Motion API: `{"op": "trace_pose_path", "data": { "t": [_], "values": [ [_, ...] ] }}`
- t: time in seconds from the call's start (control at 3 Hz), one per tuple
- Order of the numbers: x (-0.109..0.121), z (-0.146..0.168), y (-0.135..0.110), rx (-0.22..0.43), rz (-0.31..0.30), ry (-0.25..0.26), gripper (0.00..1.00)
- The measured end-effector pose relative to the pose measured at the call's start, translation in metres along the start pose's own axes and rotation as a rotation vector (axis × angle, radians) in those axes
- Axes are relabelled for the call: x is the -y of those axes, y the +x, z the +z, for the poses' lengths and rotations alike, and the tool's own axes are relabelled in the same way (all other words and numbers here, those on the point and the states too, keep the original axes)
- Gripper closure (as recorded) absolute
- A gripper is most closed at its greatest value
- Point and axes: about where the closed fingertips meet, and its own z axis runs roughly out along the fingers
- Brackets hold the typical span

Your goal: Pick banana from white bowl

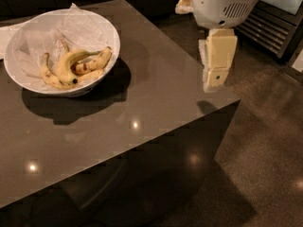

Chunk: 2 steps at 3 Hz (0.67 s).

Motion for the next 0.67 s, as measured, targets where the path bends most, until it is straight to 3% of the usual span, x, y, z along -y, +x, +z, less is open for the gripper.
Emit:
{"op": "trace_pose_path", "data": {
  "t": [0.33,0.67],
  "values": [
    [0.0,0.0,0.0,0.0,0.0,0.0,0.0],
    [0.014,-0.002,-0.016,0.043,-0.034,0.048,0.0]
  ]
}}
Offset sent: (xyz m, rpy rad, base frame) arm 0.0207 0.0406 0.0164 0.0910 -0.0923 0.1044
